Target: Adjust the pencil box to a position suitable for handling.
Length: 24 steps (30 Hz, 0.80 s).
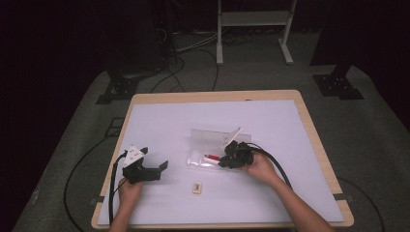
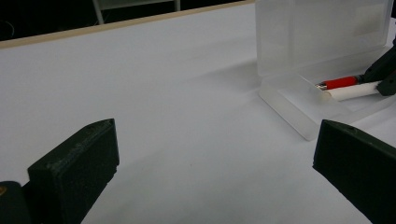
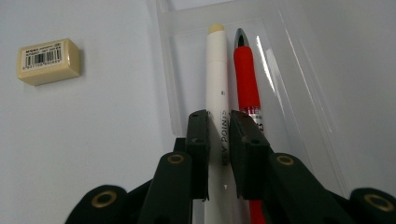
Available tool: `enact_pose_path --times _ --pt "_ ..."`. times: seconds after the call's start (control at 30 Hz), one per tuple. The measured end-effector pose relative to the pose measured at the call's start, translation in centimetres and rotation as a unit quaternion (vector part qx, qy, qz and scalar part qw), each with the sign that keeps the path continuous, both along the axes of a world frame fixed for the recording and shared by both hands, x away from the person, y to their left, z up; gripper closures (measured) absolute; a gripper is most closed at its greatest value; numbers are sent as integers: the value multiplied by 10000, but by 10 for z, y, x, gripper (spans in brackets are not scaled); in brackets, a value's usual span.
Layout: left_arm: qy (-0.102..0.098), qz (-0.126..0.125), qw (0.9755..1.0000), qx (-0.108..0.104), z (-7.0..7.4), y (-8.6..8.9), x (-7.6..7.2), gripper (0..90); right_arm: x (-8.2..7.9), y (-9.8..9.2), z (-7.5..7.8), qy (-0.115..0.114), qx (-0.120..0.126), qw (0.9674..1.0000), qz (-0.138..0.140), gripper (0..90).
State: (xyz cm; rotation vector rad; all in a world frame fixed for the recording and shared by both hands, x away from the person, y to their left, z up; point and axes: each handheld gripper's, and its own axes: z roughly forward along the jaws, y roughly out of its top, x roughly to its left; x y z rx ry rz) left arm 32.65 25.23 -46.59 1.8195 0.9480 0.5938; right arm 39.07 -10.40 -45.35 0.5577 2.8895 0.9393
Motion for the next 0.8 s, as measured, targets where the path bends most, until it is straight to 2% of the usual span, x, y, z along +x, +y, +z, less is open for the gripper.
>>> enact_pose_path --times 0.33,0.8 --pt "2 3 10000 6 0 0 0 0 0 -1 1 13 13 10000 -19 757" --pt "3 6 10000 5 0 0 0 0 -6 -8 17 -145 201 9996 -96 681"
